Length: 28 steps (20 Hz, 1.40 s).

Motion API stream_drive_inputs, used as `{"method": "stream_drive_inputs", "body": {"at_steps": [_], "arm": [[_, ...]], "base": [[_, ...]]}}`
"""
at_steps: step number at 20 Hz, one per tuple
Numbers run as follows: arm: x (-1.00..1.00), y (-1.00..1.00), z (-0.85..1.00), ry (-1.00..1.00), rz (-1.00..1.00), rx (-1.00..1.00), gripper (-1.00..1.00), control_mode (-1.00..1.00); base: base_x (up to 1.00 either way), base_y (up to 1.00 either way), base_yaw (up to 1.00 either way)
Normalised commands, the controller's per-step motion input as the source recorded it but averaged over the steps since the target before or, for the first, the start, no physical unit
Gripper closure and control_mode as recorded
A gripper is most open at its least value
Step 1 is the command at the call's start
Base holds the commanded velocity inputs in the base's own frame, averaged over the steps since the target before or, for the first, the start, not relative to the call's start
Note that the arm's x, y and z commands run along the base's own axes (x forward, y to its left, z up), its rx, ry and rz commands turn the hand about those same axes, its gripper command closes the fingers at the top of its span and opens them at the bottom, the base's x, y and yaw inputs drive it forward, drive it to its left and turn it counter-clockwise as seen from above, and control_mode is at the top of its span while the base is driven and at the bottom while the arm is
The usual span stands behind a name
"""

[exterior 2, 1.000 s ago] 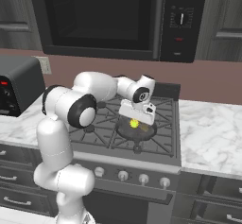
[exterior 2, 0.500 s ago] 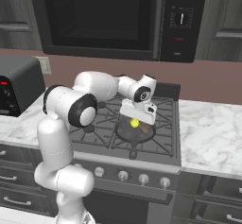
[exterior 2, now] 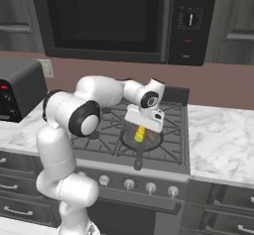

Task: Put the corn and garlic in the pan. Then turn on the front right burner and set the heat to medium.

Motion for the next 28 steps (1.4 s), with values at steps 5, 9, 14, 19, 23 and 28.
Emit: {"method": "stream_drive_inputs", "body": {"at_steps": [5, 9, 14, 19, 23, 28], "arm": [[-0.62, 0.21, 0.15, -0.12, 0.00, 0.00, -1.00, -1.00], [-0.77, -0.01, 0.07, -0.22, 0.00, 0.00, -1.00, -1.00], [-0.62, -0.33, 0.08, -0.15, 0.00, 0.00, -1.00, -1.00], [-0.46, -0.64, 0.00, -0.06, 0.00, 0.00, -1.00, -1.00], [-0.21, -0.48, 0.00, -0.04, 0.00, 0.00, -1.00, -1.00], [0.00, -0.53, -0.06, -0.12, 0.00, 0.01, -1.00, -1.00]], "base": [[0.00, 0.00, 0.00], [0.00, 0.00, 0.00], [0.00, 0.00, 0.00], [0.00, 0.00, 0.00], [0.00, 0.00, 0.00], [0.00, 0.00, 0.00]]}}
